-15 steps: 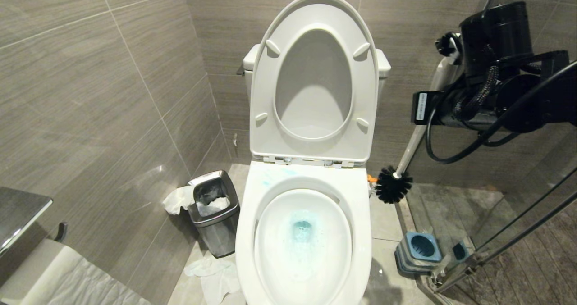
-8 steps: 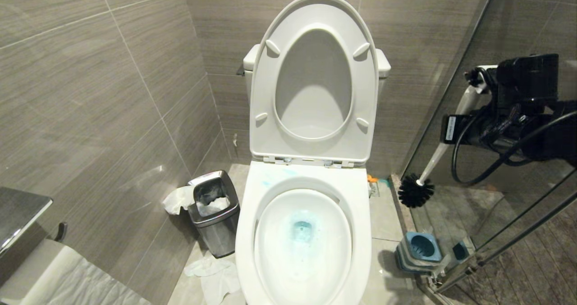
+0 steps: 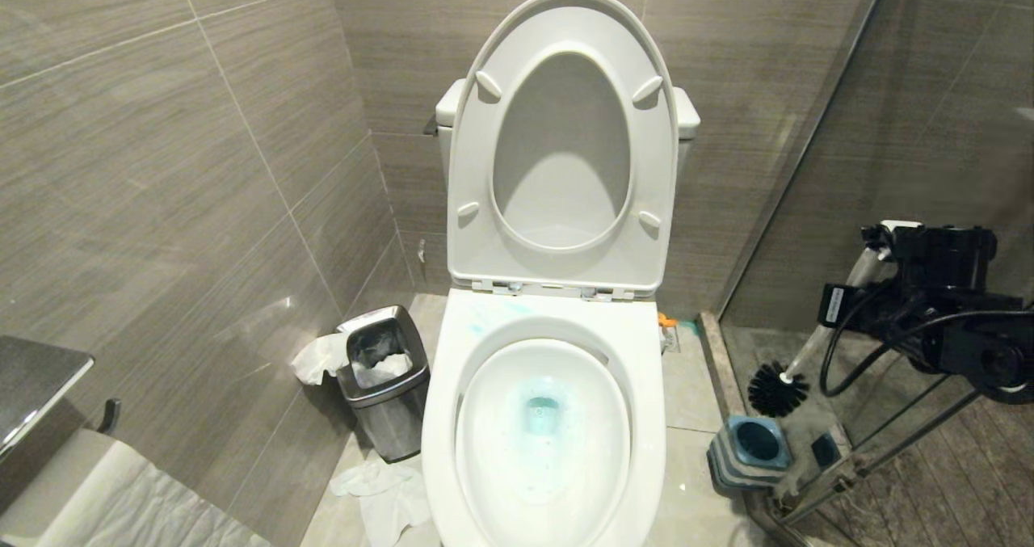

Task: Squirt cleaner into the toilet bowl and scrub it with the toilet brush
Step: Put the toilet brush back

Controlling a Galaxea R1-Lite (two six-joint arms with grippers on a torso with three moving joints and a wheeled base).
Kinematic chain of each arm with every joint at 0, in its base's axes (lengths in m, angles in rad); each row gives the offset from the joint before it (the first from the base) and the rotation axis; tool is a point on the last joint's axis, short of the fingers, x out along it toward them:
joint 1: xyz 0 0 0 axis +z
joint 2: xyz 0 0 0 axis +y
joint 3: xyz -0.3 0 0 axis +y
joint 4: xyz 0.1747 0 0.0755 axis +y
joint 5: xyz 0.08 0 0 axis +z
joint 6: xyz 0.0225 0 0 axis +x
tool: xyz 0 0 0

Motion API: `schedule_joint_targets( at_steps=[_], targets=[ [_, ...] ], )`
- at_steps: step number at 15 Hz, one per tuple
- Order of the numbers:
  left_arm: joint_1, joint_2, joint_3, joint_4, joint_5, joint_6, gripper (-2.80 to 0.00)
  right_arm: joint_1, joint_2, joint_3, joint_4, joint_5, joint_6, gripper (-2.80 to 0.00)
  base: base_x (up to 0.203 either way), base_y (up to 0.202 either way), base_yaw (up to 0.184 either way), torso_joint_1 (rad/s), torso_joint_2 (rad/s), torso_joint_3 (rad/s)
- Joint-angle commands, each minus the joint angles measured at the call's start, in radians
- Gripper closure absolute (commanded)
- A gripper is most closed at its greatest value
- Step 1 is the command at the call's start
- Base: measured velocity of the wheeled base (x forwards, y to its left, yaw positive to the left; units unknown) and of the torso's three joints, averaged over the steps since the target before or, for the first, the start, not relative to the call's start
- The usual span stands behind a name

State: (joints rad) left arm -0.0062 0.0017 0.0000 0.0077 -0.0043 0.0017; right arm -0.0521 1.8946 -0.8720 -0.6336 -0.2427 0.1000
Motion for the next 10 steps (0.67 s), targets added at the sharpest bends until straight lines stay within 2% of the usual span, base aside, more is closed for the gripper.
schedule_joint_targets(
  at_steps=[1, 4, 10],
  targets=[
    [0.000, 0.000, 0.002, 0.000, 0.000, 0.000, 0.00, -0.053, 0.121, 0.015, -0.052, 0.019, 0.007, 0.00, 0.000, 0.000, 0.000, 0.000, 0.00, 0.000],
    [0.000, 0.000, 0.002, 0.000, 0.000, 0.000, 0.00, -0.080, 0.233, 0.009, -0.144, 0.042, 0.013, 0.00, 0.000, 0.000, 0.000, 0.000, 0.00, 0.000],
    [0.000, 0.000, 0.002, 0.000, 0.000, 0.000, 0.00, -0.084, 0.406, -0.003, -0.329, 0.043, 0.012, 0.00, 0.000, 0.000, 0.000, 0.000, 0.00, 0.000]
  ],
)
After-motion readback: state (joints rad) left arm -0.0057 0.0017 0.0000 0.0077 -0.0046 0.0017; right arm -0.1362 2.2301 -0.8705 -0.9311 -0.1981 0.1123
